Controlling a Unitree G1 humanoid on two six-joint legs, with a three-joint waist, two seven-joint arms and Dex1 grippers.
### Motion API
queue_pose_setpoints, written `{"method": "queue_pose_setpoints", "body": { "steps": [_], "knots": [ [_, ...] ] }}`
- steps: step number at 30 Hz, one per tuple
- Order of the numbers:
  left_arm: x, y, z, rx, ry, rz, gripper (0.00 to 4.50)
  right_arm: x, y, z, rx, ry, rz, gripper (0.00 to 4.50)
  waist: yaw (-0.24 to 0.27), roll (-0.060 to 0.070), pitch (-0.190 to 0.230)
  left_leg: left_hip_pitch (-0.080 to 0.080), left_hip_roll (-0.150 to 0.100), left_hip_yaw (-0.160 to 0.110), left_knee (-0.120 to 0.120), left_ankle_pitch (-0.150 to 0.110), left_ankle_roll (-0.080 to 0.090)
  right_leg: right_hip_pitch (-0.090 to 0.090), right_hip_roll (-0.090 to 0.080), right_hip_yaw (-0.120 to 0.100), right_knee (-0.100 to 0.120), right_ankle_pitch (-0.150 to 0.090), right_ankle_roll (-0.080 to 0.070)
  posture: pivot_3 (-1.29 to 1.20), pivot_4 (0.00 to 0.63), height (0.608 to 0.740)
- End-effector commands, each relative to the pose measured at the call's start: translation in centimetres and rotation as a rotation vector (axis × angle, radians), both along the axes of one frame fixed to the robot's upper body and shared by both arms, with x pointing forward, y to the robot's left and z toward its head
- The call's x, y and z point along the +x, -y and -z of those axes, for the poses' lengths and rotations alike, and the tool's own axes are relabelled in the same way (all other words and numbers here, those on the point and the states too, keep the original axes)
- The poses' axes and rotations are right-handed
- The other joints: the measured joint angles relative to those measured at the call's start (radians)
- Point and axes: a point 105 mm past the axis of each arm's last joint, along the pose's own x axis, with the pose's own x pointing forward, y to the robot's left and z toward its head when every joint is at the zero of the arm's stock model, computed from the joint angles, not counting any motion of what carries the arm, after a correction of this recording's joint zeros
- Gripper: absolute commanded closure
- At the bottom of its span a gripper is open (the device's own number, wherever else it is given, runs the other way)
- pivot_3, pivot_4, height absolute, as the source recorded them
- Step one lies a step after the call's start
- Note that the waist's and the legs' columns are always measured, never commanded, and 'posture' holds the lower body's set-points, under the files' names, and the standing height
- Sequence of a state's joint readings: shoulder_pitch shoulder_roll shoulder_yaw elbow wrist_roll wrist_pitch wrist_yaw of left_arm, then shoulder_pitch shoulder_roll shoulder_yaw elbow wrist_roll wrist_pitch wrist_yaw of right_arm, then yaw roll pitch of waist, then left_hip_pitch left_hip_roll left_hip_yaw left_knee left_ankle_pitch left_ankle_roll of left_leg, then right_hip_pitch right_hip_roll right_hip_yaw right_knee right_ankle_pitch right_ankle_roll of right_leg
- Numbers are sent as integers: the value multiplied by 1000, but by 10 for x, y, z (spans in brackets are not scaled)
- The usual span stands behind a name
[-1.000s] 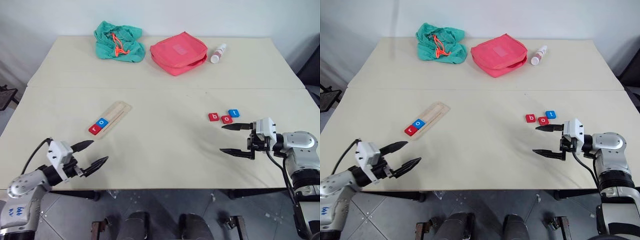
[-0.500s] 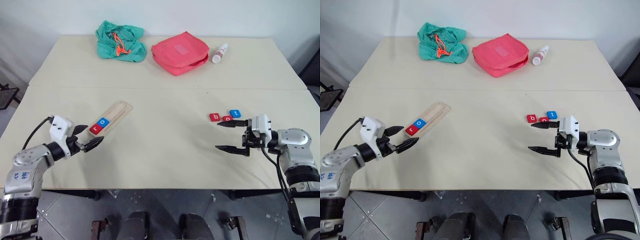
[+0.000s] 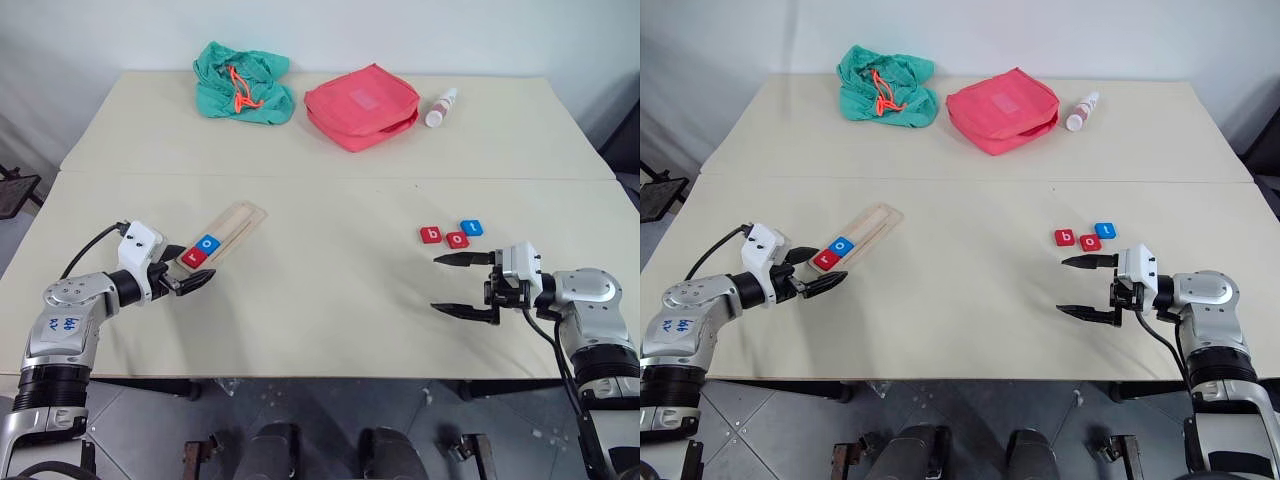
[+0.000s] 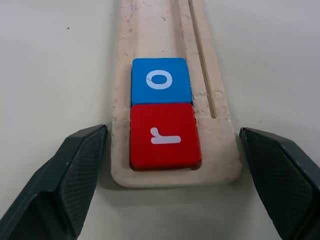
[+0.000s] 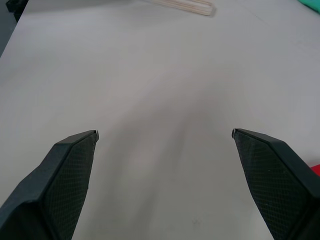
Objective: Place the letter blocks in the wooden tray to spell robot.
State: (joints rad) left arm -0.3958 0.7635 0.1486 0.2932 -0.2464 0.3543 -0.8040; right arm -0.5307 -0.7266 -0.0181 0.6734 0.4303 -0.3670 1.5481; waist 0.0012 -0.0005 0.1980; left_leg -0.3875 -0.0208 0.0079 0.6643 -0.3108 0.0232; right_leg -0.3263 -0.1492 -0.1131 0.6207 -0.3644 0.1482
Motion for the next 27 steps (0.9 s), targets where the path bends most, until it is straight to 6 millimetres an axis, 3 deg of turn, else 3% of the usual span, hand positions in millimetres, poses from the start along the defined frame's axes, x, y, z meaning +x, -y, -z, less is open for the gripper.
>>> {"method": "queue_pose_setpoints", "body": {
  "steps": [1,7,11,12,16,20,27],
  "knots": [
    [-2,-3,11,62,-61,14,0,-2,1,-11,17,45,-11,28,0,0,0,0,0,0,0,0,0,0,0,0,0,0,0,0,150,740],
    [-1,-1,25,117,-172,-8,0,2,-1,-12,20,56,-5,28,2,0,0,1,0,0,1,0,0,1,0,0,1,0,0,0,150,740],
    [-1,0,23,82,-143,-10,876,2,0,-13,18,65,3,0,1,2,-1,2,0,0,1,0,0,2,0,1,1,0,0,0,150,740],
    [-1,7,20,77,-111,37,1112,2,0,-13,18,66,5,0,1,2,-1,2,0,0,1,0,0,2,0,1,1,0,0,0,150,740],
    [-2,21,8,91,-8,145,1116,2,1,-14,19,68,6,0,2,2,-1,2,0,0,1,0,0,1,0,1,1,0,0,0,150,740],
    [-10,66,-8,92,82,400,1116,-1,5,-17,19,76,6,0,6,2,-1,1,-1,-1,1,0,0,1,0,1,1,0,0,0,150,740],
    [-4,94,-18,87,113,517,1116,-4,13,-19,6,95,33,0,-1,1,-1,0,0,1,1,0,0,0,0,0,0,0,0,0,150,740]
  ]
}}
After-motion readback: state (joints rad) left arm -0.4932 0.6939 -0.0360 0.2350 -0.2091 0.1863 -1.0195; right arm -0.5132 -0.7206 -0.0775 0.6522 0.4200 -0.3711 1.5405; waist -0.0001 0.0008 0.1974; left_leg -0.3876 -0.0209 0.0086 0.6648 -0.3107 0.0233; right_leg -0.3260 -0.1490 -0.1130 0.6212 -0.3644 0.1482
